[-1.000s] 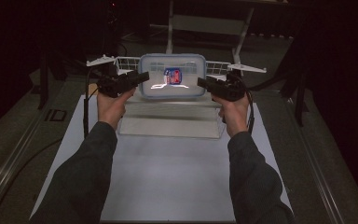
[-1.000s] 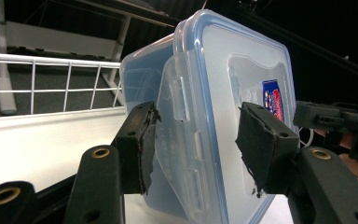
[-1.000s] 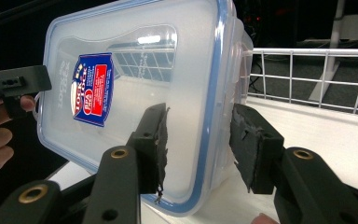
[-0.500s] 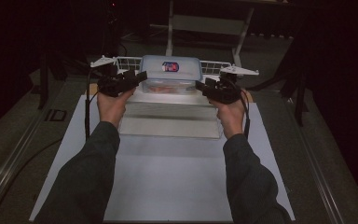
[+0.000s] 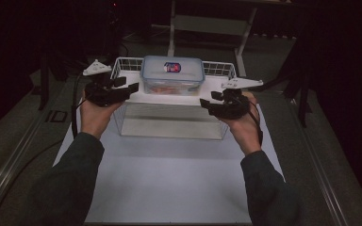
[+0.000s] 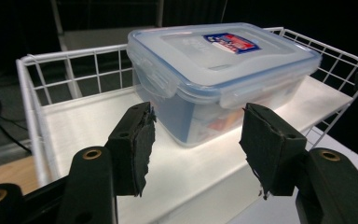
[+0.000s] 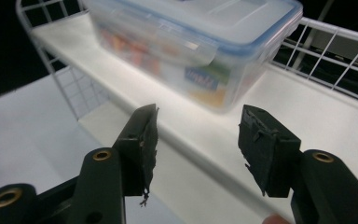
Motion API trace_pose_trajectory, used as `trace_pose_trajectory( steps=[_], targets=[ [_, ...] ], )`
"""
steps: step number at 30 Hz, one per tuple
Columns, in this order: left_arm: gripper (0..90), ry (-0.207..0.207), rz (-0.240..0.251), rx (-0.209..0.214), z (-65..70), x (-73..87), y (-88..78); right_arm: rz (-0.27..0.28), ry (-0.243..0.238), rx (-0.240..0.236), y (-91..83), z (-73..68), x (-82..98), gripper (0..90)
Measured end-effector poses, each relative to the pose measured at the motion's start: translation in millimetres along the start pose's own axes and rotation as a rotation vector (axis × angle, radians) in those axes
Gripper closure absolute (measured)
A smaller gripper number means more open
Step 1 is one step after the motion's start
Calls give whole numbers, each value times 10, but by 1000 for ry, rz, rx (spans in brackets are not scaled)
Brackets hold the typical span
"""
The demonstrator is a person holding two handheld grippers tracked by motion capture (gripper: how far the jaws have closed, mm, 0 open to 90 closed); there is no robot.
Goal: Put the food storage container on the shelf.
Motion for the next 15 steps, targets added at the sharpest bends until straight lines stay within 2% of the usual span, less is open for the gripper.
trace_pose_trajectory(
  steps=[3,5,11,15],
  targets=[
    [438,4,-14,-11,49,42,-126,-9,8,-22,-90,-46,75,460],
    [440,31,-14,-5,102,72,-208,0,15,-44,-156,-75,122,460],
    [433,116,-53,7,266,279,-416,2,1,-47,-326,-101,318,456],
    [429,130,-50,11,346,465,-555,5,-1,-45,-435,-126,481,452]
  ],
)
Point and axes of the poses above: each handheld gripper's, and its own axes: y roughly forward along the jaws, x roughly out of its underside, z roughly to its right, the point moved 9 cm from there along y, roughly forward along the jaws, and after that the axes turned 6 degrees about y, right-handed, at the moved point
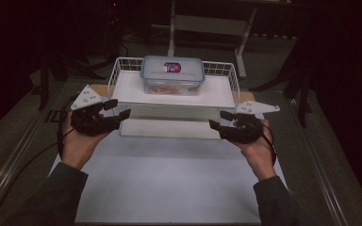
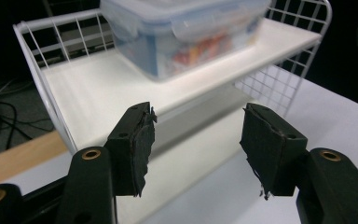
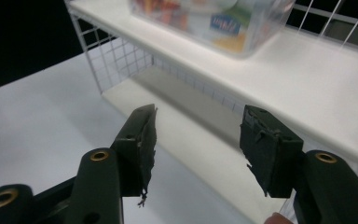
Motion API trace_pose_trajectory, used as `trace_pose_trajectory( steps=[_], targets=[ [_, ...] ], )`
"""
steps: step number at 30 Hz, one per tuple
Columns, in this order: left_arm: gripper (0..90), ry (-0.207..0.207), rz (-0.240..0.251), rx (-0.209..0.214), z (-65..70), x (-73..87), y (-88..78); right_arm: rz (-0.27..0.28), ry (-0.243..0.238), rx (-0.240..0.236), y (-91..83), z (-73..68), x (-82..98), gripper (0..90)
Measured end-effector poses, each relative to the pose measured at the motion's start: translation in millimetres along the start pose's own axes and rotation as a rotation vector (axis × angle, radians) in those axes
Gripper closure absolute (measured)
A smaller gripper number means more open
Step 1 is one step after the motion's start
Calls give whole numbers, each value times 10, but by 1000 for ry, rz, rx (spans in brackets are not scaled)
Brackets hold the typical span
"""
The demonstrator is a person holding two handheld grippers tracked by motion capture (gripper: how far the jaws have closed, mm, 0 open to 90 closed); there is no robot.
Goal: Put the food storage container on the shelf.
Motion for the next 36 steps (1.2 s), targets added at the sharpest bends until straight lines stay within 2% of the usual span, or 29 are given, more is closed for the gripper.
trace_pose_trajectory(
  steps=[3,5,7,9,12,13,16,17,18,19,20,21,22,25,26,27,28,29,30,31,34,36],
  targets=[
    [425,-4,2,2,60,153,-65,-14,-31,16,-88,-52,172,450],
    [425,-10,5,6,98,247,-96,-18,-41,21,-107,-66,213,449],
    [421,-8,0,16,130,303,-105,-24,-49,24,-124,-80,253,447],
    [414,7,-9,13,190,424,-130,-36,-68,31,-180,-118,381,436],
    [398,24,-21,16,250,543,-139,-43,-69,30,-246,-131,547,429],
    [398,25,-22,19,269,585,-143,-43,-69,30,-246,-131,547,429],
    [385,14,-18,22,317,759,-177,-48,-72,40,-308,-129,723,401],
    [379,14,-18,22,317,759,-177,-48,-72,40,-308,-129,723,401],
    [378,9,-16,21,319,809,-196,-43,-58,38,-348,-123,810,389],
    [378,0,-13,24,320,859,-215,-43,-58,38,-348,-123,810,389],
    [378,-7,-21,15,298,971,-247,-36,-37,38,-381,-111,903,369],
    [376,-7,-21,15,298,971,-247,-36,-37,38,-381,-111,903,369],
    [374,-14,-25,6,282,1025,-265,-39,-17,32,-403,-89,1009,350],
    [374,-32,-26,-25,221,1172,-338,-37,11,37,-429,-43,1115,332],
    [374,-40,-18,-37,203,1213,-362,-29,46,35,-455,2,1222,322],
    [374,-45,-11,-50,186,1255,-384,-29,46,35,-455,2,1222,322],
    [373,-50,4,-80,161,1342,-420,-25,77,38,-480,49,1332,316],
    [373,-50,4,-80,161,1342,-420,-25,77,38,-480,49,1332,316],
    [374,-77,5,-83,144,1432,-431,-20,94,50,-501,96,1428,311],
    [374,-77,5,-83,144,1432,-431,-20,94,50,-501,96,1428,311],
    [374,-111,4,-84,110,1505,-443,-5,111,63,-538,142,1494,310],
    [374,-103,-4,-102,82,1542,-447,17,117,70,-560,163,1508,314]
  ],
)
Point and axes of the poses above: each handheld gripper's, and its own axes: y roughly forward along the jaws, x roughly out of its underside, z roughly to its right, the point moved 9 cm from there along y, roughly forward along the jaws, and after that the axes turned 6 degrees about y, right-handed, at the moved point
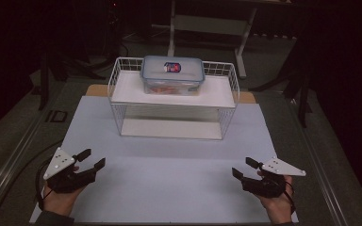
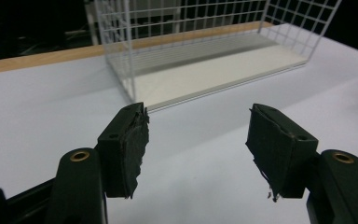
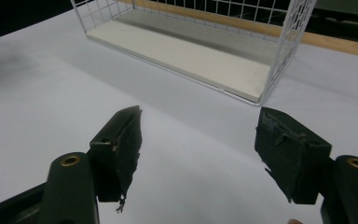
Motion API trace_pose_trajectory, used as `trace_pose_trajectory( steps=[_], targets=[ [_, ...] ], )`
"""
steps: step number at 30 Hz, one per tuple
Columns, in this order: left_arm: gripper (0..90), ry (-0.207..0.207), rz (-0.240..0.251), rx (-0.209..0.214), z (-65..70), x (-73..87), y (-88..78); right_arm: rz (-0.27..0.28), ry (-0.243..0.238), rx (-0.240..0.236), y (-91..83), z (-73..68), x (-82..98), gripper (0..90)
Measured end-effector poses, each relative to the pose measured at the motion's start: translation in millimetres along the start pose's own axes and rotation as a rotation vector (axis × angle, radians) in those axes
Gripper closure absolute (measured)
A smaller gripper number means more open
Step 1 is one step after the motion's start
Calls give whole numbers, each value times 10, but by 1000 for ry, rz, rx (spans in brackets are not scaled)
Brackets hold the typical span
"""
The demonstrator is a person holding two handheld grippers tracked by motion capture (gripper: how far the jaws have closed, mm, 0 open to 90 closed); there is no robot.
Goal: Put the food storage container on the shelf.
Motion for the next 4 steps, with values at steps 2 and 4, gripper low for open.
trace_pose_trajectory(
  steps=[2,4],
  targets=[
    [374,8,-12,-10,-25,35,23,-1,1,6,2,20,12,316],
    [374,10,-17,-11,-32,46,35,-2,7,7,18,58,38,316]
  ],
)
Point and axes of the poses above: each handheld gripper's, and its own axes: y roughly forward along the jaws, x roughly out of its underside, z roughly to its right, the point moved 9 cm from there along y, roughly forward along the jaws, and after that the axes turned 6 degrees about y, right-handed, at the moved point
